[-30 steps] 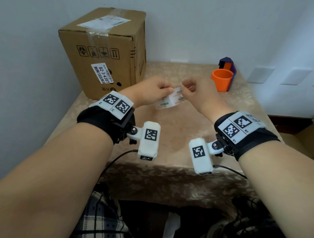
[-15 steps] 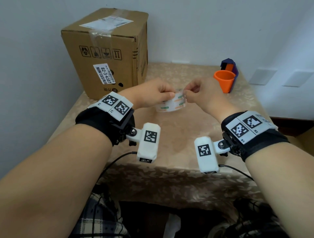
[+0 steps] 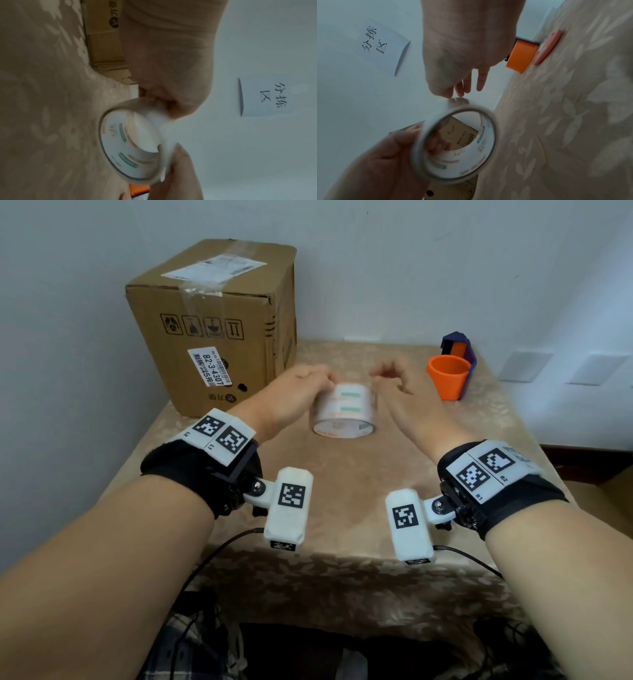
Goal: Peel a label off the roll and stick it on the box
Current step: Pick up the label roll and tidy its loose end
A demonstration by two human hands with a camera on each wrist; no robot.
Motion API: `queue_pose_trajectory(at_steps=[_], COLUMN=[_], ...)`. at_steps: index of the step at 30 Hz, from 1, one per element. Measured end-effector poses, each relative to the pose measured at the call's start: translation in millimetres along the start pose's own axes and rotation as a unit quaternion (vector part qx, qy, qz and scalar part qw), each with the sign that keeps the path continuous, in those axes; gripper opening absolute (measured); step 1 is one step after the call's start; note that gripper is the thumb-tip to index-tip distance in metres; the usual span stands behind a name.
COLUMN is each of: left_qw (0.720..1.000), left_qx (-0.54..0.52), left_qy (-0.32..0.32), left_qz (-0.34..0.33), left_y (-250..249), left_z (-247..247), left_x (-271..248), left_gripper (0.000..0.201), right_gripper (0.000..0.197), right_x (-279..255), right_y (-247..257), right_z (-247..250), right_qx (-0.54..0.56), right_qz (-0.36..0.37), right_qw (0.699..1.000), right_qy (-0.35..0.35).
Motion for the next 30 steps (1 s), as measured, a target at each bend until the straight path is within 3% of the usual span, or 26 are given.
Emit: queue_pose_trajectory(at_steps=[3,6,9,15,19,24,30], left_qw=[0.985,0.983,0.977,0.963,0.949,0.952,0.953], left_qx=[-0.160,-0.144,-0.116,-0.203,-0.251,-0.245,-0.227], left_qy=[-0.056,-0.057,-0.060,-0.123,-0.139,-0.131,-0.155], left_qz=[-0.022,-0.097,-0.168,-0.127,-0.127,-0.129,-0.126], left_y=[-7,-26,-41,-29,-27,-30,-31], left_z=[11,4,-2,11,14,14,15], left_x=[-1,-8,-19,-12,-11,-11,-13], left_gripper=[0.027,0.029,0.025,0.044,0.043,0.041,0.044], right_gripper=[0.032,0.047,0.048,0.045,0.042,0.040,0.042], right_x=[-6,-6,-5,-10,-10,-10,-11], right_y=[-14,-11,0,2,1,-7,-2], right_z=[-9,-11,-21,-23,-25,-31,-30], right_qx=[0.114,0.167,0.191,0.259,0.291,0.358,0.363], right_qz=[-0.099,-0.136,-0.131,-0.179,-0.201,-0.233,-0.237], right_qw=[0.988,0.974,0.971,0.945,0.932,0.901,0.898], right_qy=[-0.018,-0.076,-0.058,-0.083,-0.080,-0.071,-0.071])
Point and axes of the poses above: each hand's wrist, its own x-axis towards the middle knuckle, its own z-axis out of the back of the hand, y = z × x, the point moved 9 cm from there along x, towards the middle knuckle, and after that the axes turned 15 degrees about z, right-handed, at the moved point
